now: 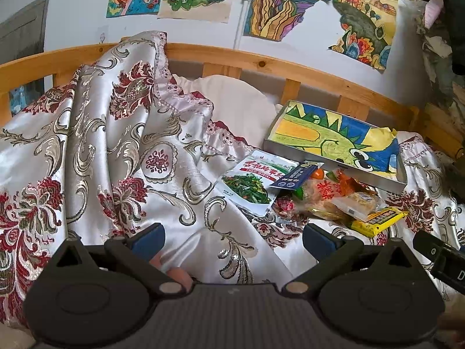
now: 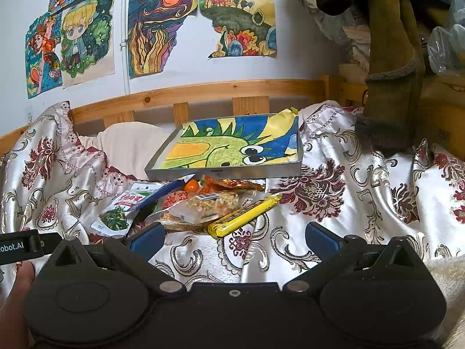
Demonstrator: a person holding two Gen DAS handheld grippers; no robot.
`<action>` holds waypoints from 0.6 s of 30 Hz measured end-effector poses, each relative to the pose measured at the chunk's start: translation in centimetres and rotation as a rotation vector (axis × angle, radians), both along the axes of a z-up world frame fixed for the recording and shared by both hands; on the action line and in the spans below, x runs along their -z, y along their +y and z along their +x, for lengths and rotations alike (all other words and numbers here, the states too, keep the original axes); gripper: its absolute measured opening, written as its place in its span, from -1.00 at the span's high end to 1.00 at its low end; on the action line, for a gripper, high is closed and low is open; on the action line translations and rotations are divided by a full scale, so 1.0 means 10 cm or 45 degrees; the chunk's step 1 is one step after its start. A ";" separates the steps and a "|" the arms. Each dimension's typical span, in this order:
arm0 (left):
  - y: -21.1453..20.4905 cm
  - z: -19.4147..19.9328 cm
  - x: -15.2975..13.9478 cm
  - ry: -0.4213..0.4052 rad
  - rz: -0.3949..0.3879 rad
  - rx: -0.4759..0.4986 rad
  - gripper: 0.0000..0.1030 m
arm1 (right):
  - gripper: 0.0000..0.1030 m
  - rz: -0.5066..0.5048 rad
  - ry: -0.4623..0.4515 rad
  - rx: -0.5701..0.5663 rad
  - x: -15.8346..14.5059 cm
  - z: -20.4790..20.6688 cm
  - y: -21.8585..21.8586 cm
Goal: Organize snacks
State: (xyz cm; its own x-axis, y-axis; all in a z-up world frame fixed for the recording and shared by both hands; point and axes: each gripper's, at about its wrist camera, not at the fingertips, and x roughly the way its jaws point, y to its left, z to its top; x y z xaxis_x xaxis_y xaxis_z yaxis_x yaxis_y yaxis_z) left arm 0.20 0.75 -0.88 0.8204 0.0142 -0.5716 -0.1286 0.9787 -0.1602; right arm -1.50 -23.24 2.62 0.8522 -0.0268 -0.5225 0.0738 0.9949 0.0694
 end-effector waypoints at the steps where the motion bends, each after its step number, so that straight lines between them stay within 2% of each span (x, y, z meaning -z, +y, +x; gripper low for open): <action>1: 0.00 0.00 0.00 0.000 0.000 0.001 -0.99 | -0.99 0.000 0.000 0.000 0.00 0.00 0.00; 18: 0.00 0.03 0.05 0.036 0.015 -0.025 -0.99 | -0.99 -0.028 0.032 -0.001 0.07 0.03 0.05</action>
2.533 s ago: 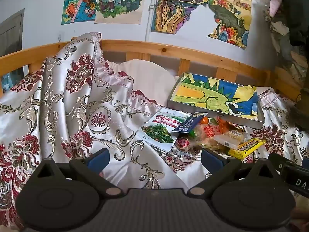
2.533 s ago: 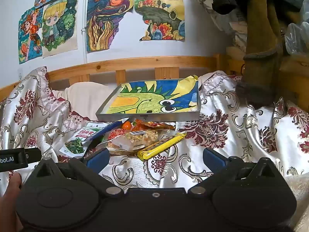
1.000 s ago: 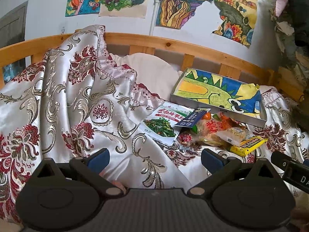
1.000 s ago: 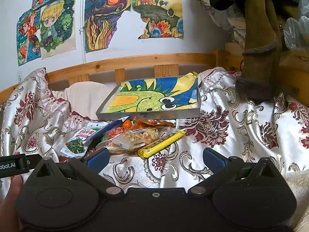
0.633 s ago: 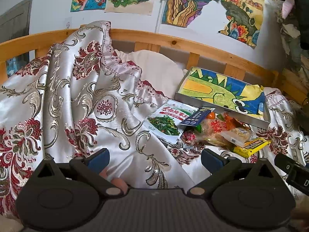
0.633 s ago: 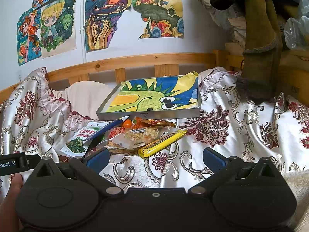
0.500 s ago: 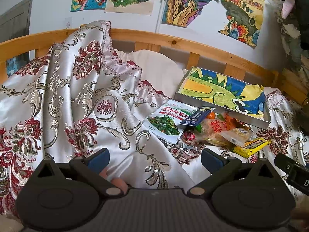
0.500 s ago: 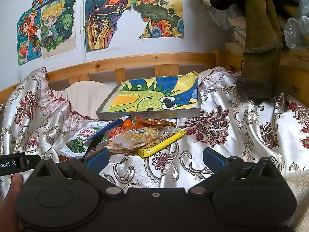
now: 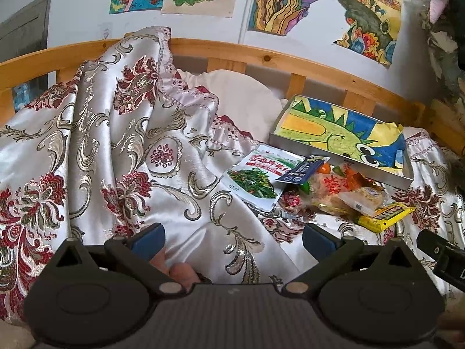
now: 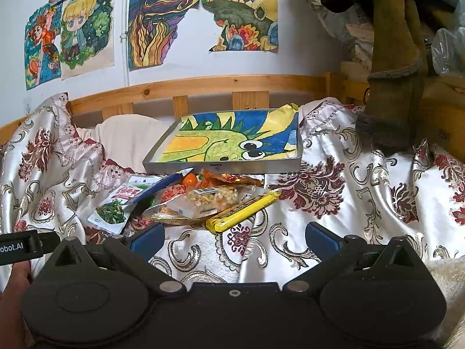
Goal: Organize snacks
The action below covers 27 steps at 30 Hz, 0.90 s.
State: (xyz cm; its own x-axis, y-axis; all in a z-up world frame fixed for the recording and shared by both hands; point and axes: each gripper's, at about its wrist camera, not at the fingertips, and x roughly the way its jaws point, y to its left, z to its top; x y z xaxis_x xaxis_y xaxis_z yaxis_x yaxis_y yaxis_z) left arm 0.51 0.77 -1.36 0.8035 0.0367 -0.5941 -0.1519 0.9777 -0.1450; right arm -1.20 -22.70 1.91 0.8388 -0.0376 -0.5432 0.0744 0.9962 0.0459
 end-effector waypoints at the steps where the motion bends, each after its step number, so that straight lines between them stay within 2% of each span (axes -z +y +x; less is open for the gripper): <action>1: 0.00 0.01 0.00 0.005 0.001 -0.003 -0.99 | -0.99 -0.003 0.004 -0.002 0.00 0.00 0.00; 7: 0.01 0.04 0.05 0.039 0.032 -0.019 -0.99 | -0.99 -0.036 0.057 0.005 -0.01 0.06 0.03; 10: 0.02 0.06 0.09 0.069 0.029 -0.014 -0.99 | -0.99 -0.104 0.106 0.030 0.02 0.12 0.07; 15: 0.03 0.08 0.09 0.087 0.025 -0.016 -0.99 | -0.99 -0.125 0.166 0.009 0.08 0.20 0.10; 21: 0.03 0.19 0.00 0.062 0.012 -0.030 -0.99 | -0.99 -0.164 0.159 -0.060 0.05 0.28 0.19; 27: -0.06 0.44 -0.07 0.032 0.050 0.010 -0.99 | -0.99 -0.156 0.154 -0.094 0.02 0.43 0.17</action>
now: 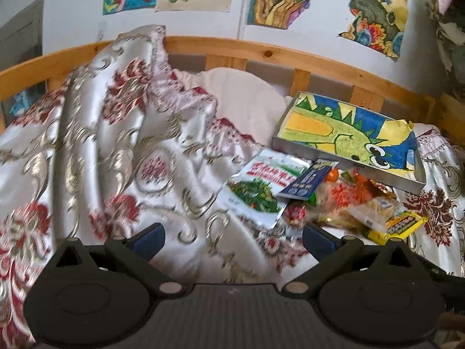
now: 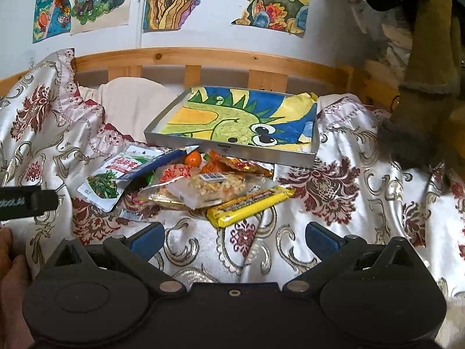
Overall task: Organize snacks
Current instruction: 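Grasp the dark blue stick pack with the left tool while the right tool grasps the clear nut-bar packet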
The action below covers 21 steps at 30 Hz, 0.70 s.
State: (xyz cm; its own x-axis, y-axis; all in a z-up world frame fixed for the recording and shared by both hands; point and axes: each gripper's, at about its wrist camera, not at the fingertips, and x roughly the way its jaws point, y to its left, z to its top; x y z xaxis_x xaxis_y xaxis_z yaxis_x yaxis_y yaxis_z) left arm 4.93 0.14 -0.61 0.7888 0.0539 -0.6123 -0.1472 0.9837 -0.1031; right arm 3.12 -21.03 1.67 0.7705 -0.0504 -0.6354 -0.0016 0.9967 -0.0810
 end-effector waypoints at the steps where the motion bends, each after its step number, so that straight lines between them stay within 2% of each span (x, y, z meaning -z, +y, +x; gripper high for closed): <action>1: -0.02 0.05 0.00 0.001 0.002 0.016 -0.99 | -0.99 0.006 0.000 -0.008 0.00 0.03 -0.01; 4: -0.08 0.24 0.02 0.054 -0.026 0.083 -0.99 | -0.99 0.048 -0.009 -0.107 -0.02 0.14 -0.04; 6: -0.12 0.36 0.03 0.074 -0.036 0.127 -0.99 | -0.99 0.027 -0.041 -0.185 -0.04 0.20 -0.07; 7: -0.14 0.43 0.03 0.077 -0.027 0.154 -0.99 | -0.99 0.032 -0.049 -0.190 -0.05 0.24 -0.10; 11: -0.24 0.64 0.07 0.079 0.064 0.260 -0.99 | -0.99 0.268 0.004 -0.213 -0.03 0.45 -0.30; 14: -0.27 0.81 0.11 0.078 0.104 0.313 -0.99 | -0.99 0.321 0.017 -0.172 0.02 0.58 -0.34; 17: -0.23 1.00 0.14 0.086 0.094 0.349 -0.99 | -0.99 0.383 0.006 -0.167 0.05 0.67 -0.39; 21: -0.17 1.29 0.18 0.106 0.064 0.395 -0.99 | -0.99 0.405 -0.001 -0.191 0.11 0.81 -0.38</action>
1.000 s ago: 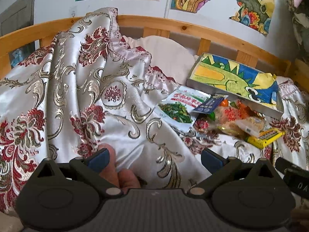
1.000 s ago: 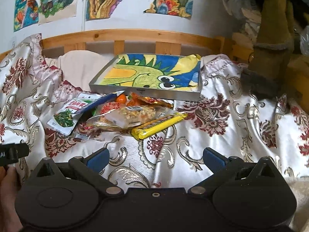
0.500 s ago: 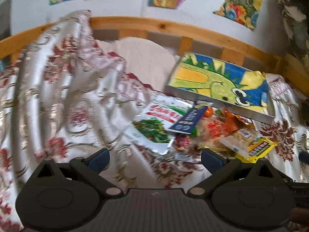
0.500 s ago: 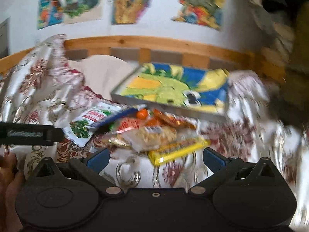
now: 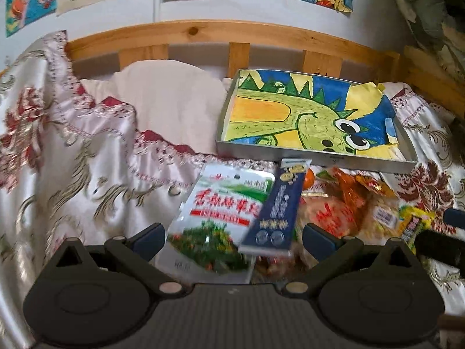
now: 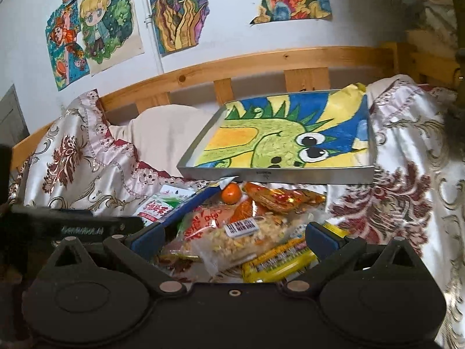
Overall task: Organize snacks
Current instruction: 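Grasp the dark blue stick pack with the left tool while the right tool grasps the clear nut-bar packet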
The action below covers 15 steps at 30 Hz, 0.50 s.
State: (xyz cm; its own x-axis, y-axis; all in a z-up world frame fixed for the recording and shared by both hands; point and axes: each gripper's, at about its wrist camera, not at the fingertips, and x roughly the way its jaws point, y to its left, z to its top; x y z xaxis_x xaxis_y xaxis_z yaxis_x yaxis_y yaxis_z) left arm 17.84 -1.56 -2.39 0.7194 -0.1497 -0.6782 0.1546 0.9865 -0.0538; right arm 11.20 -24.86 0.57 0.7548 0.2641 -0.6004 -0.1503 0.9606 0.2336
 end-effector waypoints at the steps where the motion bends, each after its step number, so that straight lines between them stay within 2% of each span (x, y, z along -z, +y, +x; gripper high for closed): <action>1: 0.01 0.07 0.01 0.009 -0.004 0.013 -0.99 | -0.99 0.001 0.003 -0.009 0.02 0.04 0.02; 4: -0.01 0.25 0.06 0.023 -0.007 0.088 -0.99 | -0.99 -0.014 0.045 -0.040 0.14 0.18 0.10; 7: -0.05 0.44 0.13 0.045 -0.023 0.138 -0.99 | -0.99 -0.032 0.103 0.001 0.26 0.29 0.14; 11: -0.08 0.67 0.21 0.122 -0.094 0.192 -0.99 | -0.99 0.018 0.145 0.090 0.38 0.39 0.13; 15: -0.05 0.77 0.26 0.153 -0.188 0.201 -0.94 | -0.99 0.013 0.142 0.098 0.42 0.40 0.17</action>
